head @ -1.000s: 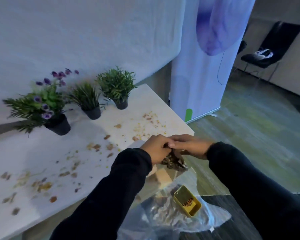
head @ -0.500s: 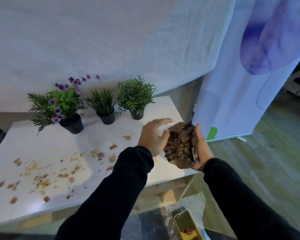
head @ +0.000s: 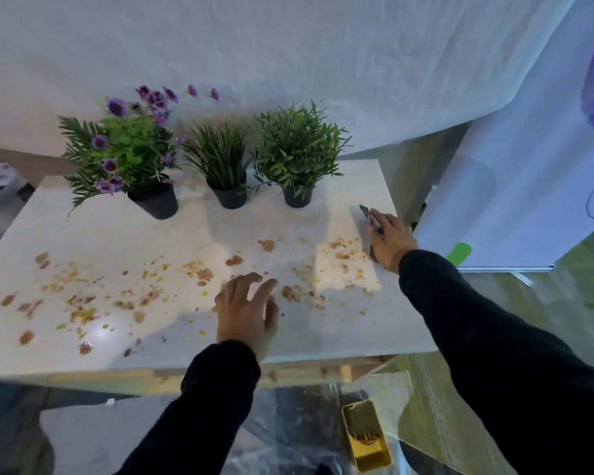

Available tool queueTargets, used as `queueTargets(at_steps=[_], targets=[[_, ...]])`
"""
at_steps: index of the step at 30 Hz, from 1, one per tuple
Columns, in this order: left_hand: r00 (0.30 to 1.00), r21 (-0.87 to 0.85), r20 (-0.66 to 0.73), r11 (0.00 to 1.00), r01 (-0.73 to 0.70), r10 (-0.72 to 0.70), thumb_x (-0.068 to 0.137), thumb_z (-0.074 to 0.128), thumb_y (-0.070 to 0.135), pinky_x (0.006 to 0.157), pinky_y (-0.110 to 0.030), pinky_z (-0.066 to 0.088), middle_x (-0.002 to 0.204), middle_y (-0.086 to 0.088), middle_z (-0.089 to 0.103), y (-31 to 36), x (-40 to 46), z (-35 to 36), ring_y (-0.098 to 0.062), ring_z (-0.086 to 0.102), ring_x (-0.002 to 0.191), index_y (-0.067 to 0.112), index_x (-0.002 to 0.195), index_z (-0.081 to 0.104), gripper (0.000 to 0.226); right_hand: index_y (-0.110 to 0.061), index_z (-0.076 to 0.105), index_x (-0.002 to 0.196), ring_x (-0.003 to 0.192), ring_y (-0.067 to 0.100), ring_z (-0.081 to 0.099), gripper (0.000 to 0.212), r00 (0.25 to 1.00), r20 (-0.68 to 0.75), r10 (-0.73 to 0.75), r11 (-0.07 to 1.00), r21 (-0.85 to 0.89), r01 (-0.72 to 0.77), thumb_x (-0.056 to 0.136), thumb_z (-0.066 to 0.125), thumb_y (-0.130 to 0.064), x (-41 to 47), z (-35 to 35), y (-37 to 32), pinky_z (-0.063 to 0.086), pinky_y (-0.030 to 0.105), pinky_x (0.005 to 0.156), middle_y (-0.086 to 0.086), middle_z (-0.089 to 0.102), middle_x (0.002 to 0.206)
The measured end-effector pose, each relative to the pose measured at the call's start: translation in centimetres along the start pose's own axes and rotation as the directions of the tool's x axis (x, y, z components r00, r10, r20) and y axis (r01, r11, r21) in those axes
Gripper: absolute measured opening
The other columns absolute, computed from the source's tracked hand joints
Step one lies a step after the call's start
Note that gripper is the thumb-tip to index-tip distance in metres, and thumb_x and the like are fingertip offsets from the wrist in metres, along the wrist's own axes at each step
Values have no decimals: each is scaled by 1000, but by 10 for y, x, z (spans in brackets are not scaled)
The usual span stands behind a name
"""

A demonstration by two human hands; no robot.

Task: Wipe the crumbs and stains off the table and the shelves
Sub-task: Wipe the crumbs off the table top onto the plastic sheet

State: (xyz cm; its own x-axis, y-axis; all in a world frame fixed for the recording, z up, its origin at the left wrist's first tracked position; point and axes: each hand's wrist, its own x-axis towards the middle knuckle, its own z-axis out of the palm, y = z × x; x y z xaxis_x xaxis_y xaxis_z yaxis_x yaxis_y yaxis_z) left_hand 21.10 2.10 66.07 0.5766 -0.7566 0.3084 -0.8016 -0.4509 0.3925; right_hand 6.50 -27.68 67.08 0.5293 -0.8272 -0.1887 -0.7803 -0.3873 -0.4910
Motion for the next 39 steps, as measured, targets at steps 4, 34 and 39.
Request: queueTargets(at_steps=[4, 34, 39], targets=[[993, 88, 48, 990, -114, 111, 88, 53, 27, 96, -52, 37, 124, -8, 59, -3, -21, 17, -35, 51, 118, 24, 125, 66, 40, -42, 18, 157, 155, 24, 4, 70, 997, 21, -70, 970, -231, 73, 95, 3, -71, 28, 31, -17, 2, 48, 126, -5, 11, 169], [975, -61, 83, 978, -199, 204, 92, 48, 25, 92, -47, 31, 127, -8, 55, -28, -54, -8, -31, 47, 124, 18, 124, 64, 36, -34, 9, 161, 154, 8, -16, 73, 987, 33, -158, 944, -288, 161, 98, -5, -67, -192, 117, -51, -8, 39, 126, -13, -7, 169], [987, -53, 124, 994, -98, 104, 92, 43, 29, 96, -49, 29, 129, -6, 53, -39, -43, -8, -29, 45, 125, 20, 123, 64, 38, -29, 11, 161, 155, 12, -14, 67, 996, -4, -94, 981, -169, 92, 102, 8, -60, -200, 135, -88, -13, 35, 124, -7, -5, 170]])
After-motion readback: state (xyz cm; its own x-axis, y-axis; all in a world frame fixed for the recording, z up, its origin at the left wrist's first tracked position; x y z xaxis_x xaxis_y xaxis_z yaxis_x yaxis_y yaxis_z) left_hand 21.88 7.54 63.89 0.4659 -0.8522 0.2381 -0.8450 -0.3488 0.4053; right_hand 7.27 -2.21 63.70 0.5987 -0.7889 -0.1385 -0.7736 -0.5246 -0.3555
